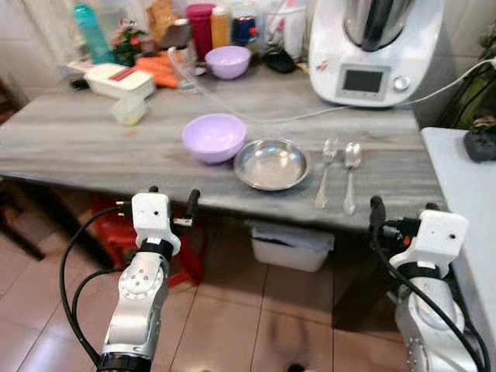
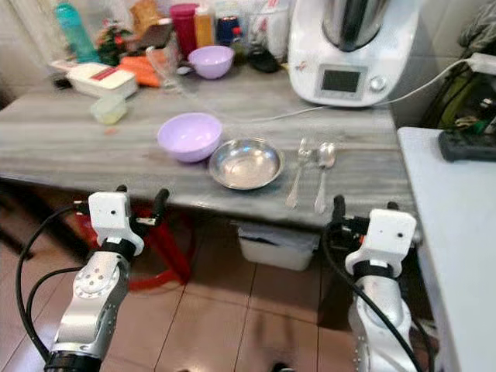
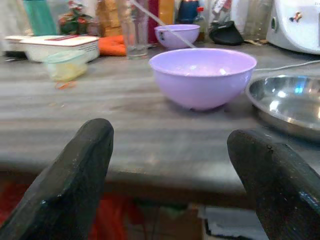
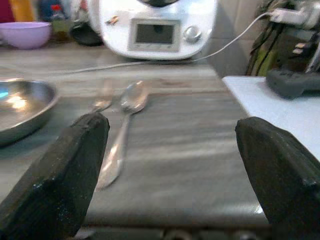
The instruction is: Setting the table
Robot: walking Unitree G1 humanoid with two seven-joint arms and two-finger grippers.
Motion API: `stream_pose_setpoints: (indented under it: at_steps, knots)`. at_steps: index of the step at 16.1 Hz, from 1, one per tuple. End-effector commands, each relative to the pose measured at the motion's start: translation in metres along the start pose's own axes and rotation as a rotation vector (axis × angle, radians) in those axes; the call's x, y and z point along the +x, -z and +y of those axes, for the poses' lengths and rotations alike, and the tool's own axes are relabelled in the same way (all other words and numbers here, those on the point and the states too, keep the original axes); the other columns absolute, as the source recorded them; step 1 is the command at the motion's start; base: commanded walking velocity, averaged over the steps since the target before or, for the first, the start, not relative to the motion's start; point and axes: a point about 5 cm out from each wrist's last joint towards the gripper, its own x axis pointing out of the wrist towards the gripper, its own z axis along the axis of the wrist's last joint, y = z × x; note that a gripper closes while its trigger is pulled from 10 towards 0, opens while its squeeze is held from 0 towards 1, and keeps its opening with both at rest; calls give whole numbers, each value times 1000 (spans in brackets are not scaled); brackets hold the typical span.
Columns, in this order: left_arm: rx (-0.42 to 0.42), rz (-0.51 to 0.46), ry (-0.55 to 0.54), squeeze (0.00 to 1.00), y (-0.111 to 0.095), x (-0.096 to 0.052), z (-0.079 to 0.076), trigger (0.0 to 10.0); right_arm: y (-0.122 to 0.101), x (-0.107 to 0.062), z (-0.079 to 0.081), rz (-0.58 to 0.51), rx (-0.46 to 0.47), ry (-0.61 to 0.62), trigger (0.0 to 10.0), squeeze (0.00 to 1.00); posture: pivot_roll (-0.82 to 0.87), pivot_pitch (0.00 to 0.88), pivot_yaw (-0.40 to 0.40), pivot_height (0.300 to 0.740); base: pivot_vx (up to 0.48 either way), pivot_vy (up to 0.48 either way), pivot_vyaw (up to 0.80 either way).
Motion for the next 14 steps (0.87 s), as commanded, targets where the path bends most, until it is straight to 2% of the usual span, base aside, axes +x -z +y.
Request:
stream_pose_setpoints:
  at_steps: [1,14]
  knots:
    - [11,6,-7,0,1,-1,3,10000,1,-1,2,7,3,-15,10000,0,-116,46,69,740,-356,0,0]
    - [20,-13,34,0,-1,2,-2,10000,1,5,3,11,1,-17,10000,0,-117,44,70,740,-360,0,0]
